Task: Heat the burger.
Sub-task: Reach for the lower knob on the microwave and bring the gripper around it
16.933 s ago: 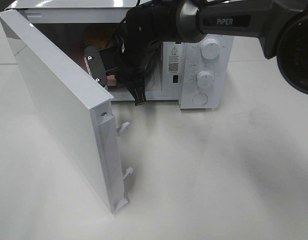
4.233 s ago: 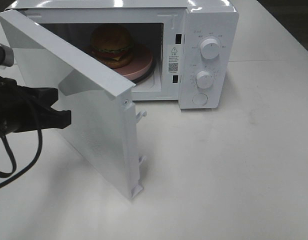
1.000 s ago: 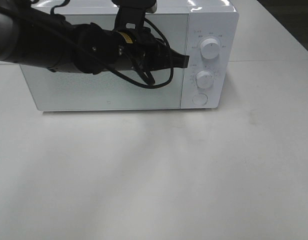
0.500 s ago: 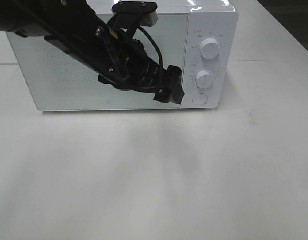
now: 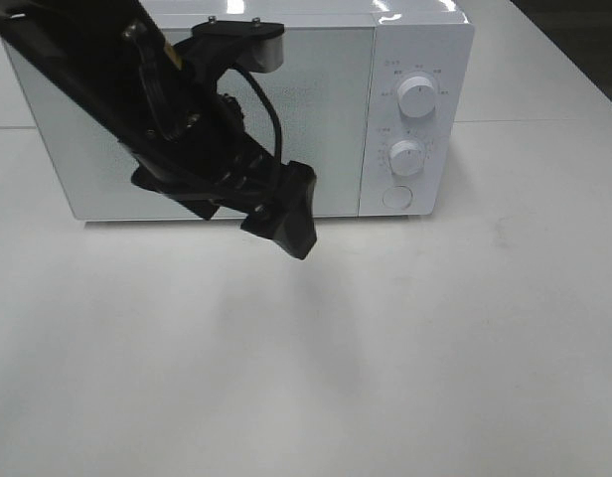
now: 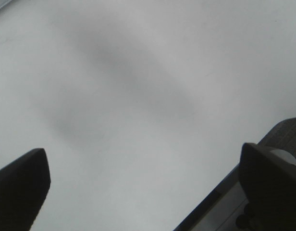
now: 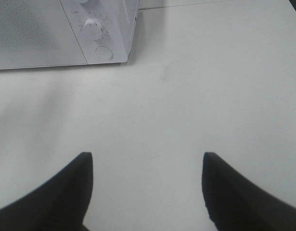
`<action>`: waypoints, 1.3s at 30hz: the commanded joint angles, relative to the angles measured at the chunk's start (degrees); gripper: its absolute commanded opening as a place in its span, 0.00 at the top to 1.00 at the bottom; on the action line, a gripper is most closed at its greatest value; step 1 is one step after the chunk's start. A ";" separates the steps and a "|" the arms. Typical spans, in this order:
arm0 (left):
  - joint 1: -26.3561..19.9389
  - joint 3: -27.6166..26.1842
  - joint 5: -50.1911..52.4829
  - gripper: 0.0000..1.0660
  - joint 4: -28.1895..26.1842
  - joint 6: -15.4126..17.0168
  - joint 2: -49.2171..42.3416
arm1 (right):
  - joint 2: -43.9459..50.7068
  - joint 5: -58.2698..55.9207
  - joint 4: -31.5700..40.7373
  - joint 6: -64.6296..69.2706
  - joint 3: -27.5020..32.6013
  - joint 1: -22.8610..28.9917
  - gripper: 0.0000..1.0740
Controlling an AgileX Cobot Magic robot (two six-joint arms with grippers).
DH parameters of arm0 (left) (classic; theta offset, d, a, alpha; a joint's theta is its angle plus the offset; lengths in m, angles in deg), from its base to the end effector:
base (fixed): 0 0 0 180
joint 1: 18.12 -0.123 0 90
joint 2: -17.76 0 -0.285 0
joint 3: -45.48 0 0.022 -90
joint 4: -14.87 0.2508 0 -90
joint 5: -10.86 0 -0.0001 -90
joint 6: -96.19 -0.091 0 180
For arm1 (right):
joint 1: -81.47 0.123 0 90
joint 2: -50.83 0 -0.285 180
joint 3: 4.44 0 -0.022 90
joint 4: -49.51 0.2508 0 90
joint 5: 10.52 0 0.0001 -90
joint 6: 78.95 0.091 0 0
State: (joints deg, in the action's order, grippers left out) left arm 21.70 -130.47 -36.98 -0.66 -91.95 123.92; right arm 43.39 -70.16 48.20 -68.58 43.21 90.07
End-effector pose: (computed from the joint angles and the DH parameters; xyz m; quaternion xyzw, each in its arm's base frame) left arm 0.2627 -0.2425 0.2486 0.3314 0.9172 -0.1627 0.1499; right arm -0.0066 -0.0028 0.2833 0.0135 0.8420 0.0776 0.5338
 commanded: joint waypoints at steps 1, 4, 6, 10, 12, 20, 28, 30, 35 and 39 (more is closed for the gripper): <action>-4.30 -0.40 -5.50 0.05 0.23 2.46 -1.15 | 1.43 0.29 -0.11 0.23 0.06 -0.29 0.41; -7.45 -0.40 -8.37 0.05 0.23 2.92 -2.01 | 1.43 0.29 -0.11 0.23 0.06 -0.29 0.41; -9.63 -0.40 -9.57 0.05 0.40 2.98 -2.64 | 1.43 0.29 -0.11 0.23 0.06 -0.29 0.41; -13.58 -0.23 -11.46 0.05 0.80 3.09 -3.61 | 1.43 0.29 -0.11 0.23 0.06 -0.29 0.41; -17.36 0.97 -13.18 0.05 1.55 3.09 -4.81 | 1.43 0.29 -0.11 0.23 0.06 -0.29 0.41; -29.74 11.06 -13.52 0.05 2.29 3.09 -13.41 | 1.43 0.29 -0.11 0.23 0.06 -0.29 0.41; -39.65 20.11 -13.58 0.05 3.09 2.75 -24.92 | 1.43 0.29 -0.11 0.23 0.06 -0.29 0.41; -42.11 22.98 -13.58 0.05 3.09 3.09 -30.19 | 1.43 0.29 -0.11 0.23 0.06 -0.29 0.41; -42.46 27.16 -13.58 0.05 5.04 3.09 -39.36 | 1.43 0.29 -0.11 0.23 0.06 -0.29 0.41; -42.46 29.45 -13.46 0.05 5.44 3.09 -44.23 | 1.43 0.29 -0.11 0.23 0.06 -0.29 0.41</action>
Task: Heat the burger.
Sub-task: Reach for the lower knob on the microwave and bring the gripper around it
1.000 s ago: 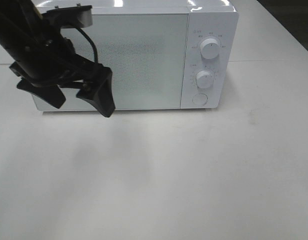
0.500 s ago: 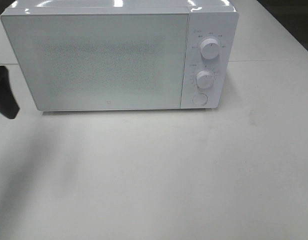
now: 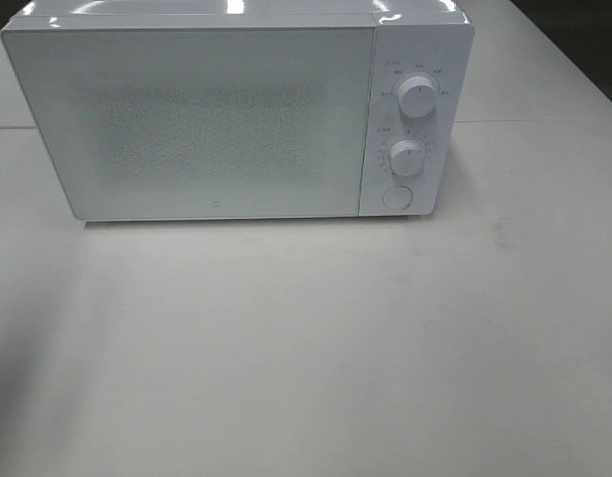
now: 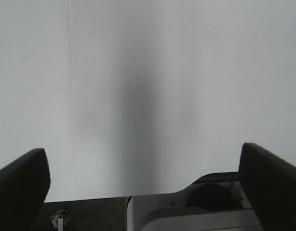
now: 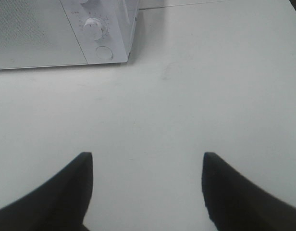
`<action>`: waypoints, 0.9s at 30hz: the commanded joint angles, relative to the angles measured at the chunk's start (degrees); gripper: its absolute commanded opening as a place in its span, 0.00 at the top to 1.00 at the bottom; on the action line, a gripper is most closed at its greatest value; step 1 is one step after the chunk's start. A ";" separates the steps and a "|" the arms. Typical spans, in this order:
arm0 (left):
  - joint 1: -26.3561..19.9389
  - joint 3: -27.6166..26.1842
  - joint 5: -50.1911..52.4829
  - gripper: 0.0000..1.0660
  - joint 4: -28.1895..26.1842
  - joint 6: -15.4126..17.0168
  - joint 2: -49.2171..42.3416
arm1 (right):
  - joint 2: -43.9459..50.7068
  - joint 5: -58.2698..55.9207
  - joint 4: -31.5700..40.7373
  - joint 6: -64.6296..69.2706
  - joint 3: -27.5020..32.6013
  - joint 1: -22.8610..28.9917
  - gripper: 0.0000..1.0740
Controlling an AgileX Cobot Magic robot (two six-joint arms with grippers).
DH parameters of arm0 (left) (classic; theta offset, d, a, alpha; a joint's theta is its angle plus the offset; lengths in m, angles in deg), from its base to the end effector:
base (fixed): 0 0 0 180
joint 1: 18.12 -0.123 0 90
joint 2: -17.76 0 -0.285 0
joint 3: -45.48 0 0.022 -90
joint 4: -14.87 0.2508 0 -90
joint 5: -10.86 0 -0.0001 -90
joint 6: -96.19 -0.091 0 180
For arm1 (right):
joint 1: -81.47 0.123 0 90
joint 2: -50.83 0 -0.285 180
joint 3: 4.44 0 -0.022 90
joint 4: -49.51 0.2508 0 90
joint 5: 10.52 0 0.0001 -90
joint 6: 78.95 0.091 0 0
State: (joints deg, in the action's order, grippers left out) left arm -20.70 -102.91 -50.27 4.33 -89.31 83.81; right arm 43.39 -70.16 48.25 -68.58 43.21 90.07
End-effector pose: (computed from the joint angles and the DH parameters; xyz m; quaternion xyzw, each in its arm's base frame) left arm 0.1693 -0.0070 0.2883 -0.0038 0.9792 -0.0741 0.1889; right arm -0.0066 -0.0027 0.2833 0.0134 0.8420 0.0780 0.5337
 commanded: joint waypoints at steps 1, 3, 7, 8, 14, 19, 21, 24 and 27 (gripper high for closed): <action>-0.06 3.04 0.06 0.05 0.46 0.46 -7.10 | 1.43 0.29 -0.17 0.23 0.06 -0.29 0.41; -0.06 3.55 0.06 0.05 0.40 0.46 -8.65 | 1.43 0.29 -0.17 0.23 0.06 -0.29 0.41; -0.06 6.53 0.40 0.05 0.17 -0.11 -16.96 | 1.43 0.29 -0.17 0.23 0.06 -0.29 0.41; -0.06 7.85 0.46 0.05 0.17 -0.46 -20.11 | 1.43 0.29 -0.17 0.23 0.06 -0.29 0.41; -0.06 11.00 0.57 0.05 0.17 -0.46 -26.81 | 1.43 0.29 -0.17 0.23 0.06 -0.29 0.41; -0.06 13.06 0.46 0.05 0.46 -0.46 -30.65 | 1.43 0.29 -0.17 0.23 0.06 -0.29 0.41; 0.00 16.10 0.40 0.05 1.32 -0.46 -34.43 | 1.43 0.29 -0.17 0.23 0.06 -0.29 0.41; 0.00 17.07 1.78 0.05 2.64 0.69 -37.53 | 1.43 0.29 -0.17 0.23 0.06 -0.29 0.41; 0.00 17.07 1.78 0.05 2.75 0.92 -38.39 | 1.43 0.29 -0.17 0.23 0.06 -0.29 0.41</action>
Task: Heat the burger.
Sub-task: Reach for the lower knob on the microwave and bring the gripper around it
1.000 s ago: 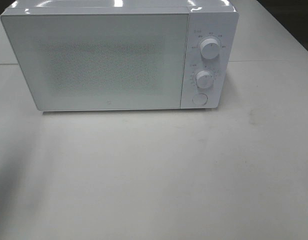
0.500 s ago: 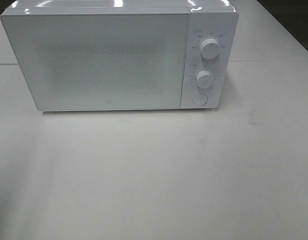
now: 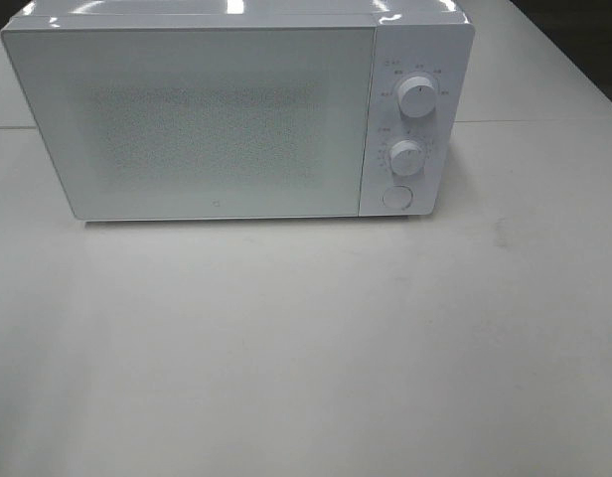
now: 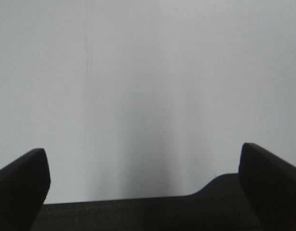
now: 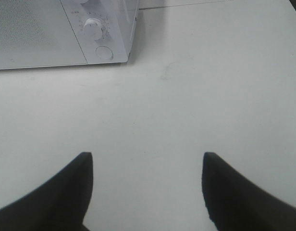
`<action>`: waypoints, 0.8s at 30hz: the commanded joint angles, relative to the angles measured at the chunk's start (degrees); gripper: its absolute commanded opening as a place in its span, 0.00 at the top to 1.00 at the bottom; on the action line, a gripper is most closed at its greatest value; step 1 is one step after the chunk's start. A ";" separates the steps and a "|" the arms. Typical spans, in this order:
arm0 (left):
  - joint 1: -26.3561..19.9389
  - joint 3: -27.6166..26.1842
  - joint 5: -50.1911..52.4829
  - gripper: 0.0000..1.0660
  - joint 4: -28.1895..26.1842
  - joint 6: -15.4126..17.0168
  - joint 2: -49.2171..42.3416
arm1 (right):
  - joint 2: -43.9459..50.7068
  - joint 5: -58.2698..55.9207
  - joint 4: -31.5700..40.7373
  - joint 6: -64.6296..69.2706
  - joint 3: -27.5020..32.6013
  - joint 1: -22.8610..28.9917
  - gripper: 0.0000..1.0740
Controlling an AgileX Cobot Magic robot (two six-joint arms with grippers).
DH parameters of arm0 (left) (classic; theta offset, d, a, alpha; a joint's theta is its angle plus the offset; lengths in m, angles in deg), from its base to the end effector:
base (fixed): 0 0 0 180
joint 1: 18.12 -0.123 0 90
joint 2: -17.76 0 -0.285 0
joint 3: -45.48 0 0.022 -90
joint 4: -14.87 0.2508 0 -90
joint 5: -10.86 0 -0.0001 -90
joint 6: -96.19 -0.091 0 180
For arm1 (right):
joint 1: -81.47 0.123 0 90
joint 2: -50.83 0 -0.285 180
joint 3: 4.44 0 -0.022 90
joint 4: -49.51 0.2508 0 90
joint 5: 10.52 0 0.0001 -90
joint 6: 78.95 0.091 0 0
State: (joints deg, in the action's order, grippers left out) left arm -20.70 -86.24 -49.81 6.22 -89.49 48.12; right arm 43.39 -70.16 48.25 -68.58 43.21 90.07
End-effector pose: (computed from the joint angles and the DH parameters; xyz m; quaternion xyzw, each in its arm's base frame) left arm 0.0552 -0.0095 0.2698 0.0135 0.9349 -0.0493 0.3511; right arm -0.0066 -0.0027 0.2833 0.0134 0.8420 0.0780 0.5337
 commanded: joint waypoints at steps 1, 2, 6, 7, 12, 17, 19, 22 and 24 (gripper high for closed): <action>0.00 0.40 1.32 0.05 1.15 1.43 -4.53 | 1.43 0.29 -0.17 0.23 0.06 -0.29 0.41; 0.00 0.40 1.32 0.05 1.15 1.43 -5.33 | 1.43 0.29 -0.17 0.23 0.06 -0.29 0.41; 0.00 0.40 1.32 0.05 1.72 1.43 -8.08 | 1.43 0.29 -0.17 0.23 0.06 -0.29 0.41; 0.00 0.40 1.32 0.05 2.01 1.43 -9.00 | 1.43 0.29 -0.17 0.23 0.06 -0.29 0.41; 0.00 0.40 1.32 0.05 1.89 1.43 -15.30 | 1.43 0.29 -0.17 0.23 0.06 -0.29 0.41; 0.00 0.40 1.38 0.05 1.60 1.43 -22.63 | 1.43 0.29 -0.17 0.23 0.06 -0.29 0.41; 0.00 0.40 1.38 0.05 1.55 1.43 -24.52 | 1.43 0.29 -0.17 0.23 0.06 -0.29 0.41; 0.00 0.40 1.38 0.05 1.32 1.26 -24.29 | 1.38 0.29 -0.17 0.23 0.06 -0.29 0.41; 0.00 0.40 1.38 0.05 1.32 1.26 -24.47 | 1.38 0.29 -0.17 0.23 0.06 -0.29 0.41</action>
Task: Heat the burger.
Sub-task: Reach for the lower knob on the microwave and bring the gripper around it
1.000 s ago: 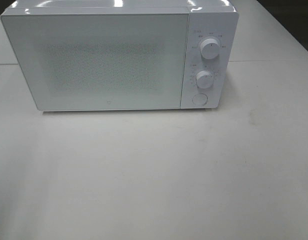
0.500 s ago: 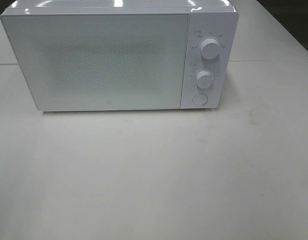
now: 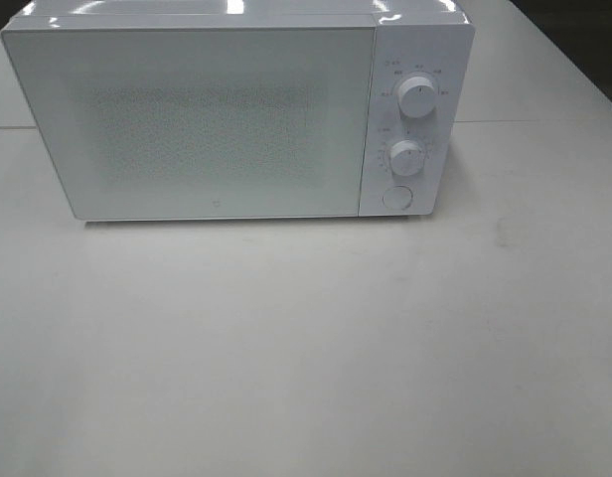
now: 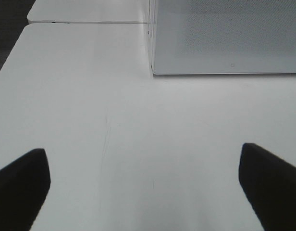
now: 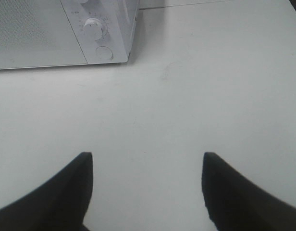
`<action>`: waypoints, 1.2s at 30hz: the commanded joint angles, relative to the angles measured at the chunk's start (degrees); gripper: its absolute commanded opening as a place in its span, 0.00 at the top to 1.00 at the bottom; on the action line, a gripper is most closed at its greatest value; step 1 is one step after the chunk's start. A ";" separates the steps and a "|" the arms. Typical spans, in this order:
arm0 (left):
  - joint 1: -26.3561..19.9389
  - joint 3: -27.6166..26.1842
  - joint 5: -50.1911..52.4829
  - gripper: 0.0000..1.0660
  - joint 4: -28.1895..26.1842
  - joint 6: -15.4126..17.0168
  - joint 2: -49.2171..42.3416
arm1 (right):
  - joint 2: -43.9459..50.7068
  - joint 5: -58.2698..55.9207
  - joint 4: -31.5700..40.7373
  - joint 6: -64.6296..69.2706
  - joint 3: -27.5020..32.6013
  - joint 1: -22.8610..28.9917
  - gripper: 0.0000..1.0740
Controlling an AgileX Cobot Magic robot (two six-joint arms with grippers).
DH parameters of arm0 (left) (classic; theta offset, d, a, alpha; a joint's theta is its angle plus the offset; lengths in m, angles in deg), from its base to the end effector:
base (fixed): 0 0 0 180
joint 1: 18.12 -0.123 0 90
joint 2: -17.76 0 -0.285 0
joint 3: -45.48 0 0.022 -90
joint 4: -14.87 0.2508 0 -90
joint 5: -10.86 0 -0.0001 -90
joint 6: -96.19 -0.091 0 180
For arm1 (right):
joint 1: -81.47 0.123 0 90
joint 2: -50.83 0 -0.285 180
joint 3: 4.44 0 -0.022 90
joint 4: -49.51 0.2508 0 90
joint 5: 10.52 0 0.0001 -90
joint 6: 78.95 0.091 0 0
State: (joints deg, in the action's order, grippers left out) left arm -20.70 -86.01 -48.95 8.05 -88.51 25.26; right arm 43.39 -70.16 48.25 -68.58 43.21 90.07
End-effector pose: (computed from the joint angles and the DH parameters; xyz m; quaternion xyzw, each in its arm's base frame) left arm -0.0049 -0.0096 0.2794 0.0176 0.8455 -0.0257 0.5330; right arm -0.0066 -0.0027 0.2833 0.0134 0.8420 0.0780 0.5337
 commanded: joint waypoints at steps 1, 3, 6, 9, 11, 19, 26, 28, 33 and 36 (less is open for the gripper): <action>0.00 0.17 0.52 0.05 -0.52 0.29 -1.60 | 1.38 0.29 -0.17 0.23 0.06 -0.29 0.41; 0.00 0.17 0.52 0.05 -0.52 0.29 -1.60 | 1.20 0.29 -0.17 0.23 0.06 -0.29 0.41; 0.00 0.17 0.52 0.05 -0.52 0.29 -1.60 | 1.20 0.29 -0.17 0.23 0.06 -0.29 0.41; 0.00 0.17 0.52 0.05 -0.52 0.29 -1.60 | 1.03 0.29 -0.17 0.23 0.06 -0.29 0.41; 0.00 0.17 0.52 0.05 -0.52 0.29 -1.60 | 0.97 0.29 -0.17 0.23 0.06 -0.29 0.41; 0.00 0.17 0.52 0.05 -0.52 0.29 -1.60 | 0.97 0.29 -0.17 0.23 0.06 -0.29 0.41; 0.00 0.17 0.52 0.05 -0.52 0.29 -1.60 | 0.97 0.29 -0.11 0.23 0.06 -0.29 0.41; 0.00 0.17 0.52 0.05 -0.52 0.29 -1.60 | 0.97 0.29 -0.11 0.23 0.06 -0.29 0.41; 0.00 0.17 0.52 0.05 -0.52 0.29 -1.60 | 0.97 0.29 -0.11 0.23 0.06 -0.29 0.41; 0.00 0.17 0.52 0.05 -0.52 0.29 -1.60 | 0.97 0.29 -0.11 0.23 0.06 -0.29 0.41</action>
State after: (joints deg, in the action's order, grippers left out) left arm -20.70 -86.01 -48.95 8.00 -88.51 25.26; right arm 43.39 -70.16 48.25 -68.58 43.21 90.07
